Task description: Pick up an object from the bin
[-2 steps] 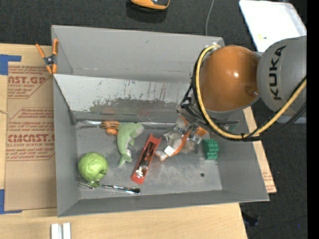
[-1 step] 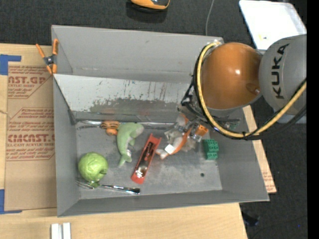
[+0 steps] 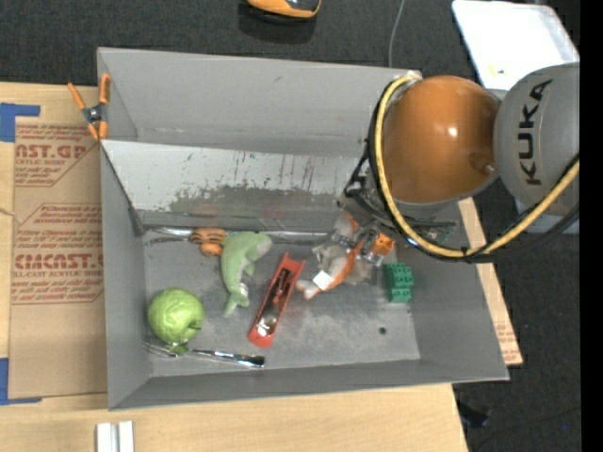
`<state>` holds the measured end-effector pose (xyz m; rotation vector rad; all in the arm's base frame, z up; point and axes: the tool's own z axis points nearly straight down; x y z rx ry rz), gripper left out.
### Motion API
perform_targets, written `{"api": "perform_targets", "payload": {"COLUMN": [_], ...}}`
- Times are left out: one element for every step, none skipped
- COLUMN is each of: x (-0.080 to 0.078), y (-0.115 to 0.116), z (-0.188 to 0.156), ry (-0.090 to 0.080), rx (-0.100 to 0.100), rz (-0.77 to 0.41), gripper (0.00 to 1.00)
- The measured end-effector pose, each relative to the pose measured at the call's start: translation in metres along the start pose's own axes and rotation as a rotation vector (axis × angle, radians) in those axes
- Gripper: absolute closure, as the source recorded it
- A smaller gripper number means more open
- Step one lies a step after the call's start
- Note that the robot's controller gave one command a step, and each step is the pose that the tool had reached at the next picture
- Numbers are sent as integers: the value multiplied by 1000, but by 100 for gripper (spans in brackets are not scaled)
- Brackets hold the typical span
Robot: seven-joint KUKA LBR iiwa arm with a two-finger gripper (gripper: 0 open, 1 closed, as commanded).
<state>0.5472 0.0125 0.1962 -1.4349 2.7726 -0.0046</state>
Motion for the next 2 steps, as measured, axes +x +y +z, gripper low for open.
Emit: {"api": "perform_targets", "payload": {"x": [-1, -1], "y": [0, -1], "z": [-11, -16], "ry": [-1, -3], "rx": [1, 2], "rz": [0, 1], "gripper": [100, 100]}}
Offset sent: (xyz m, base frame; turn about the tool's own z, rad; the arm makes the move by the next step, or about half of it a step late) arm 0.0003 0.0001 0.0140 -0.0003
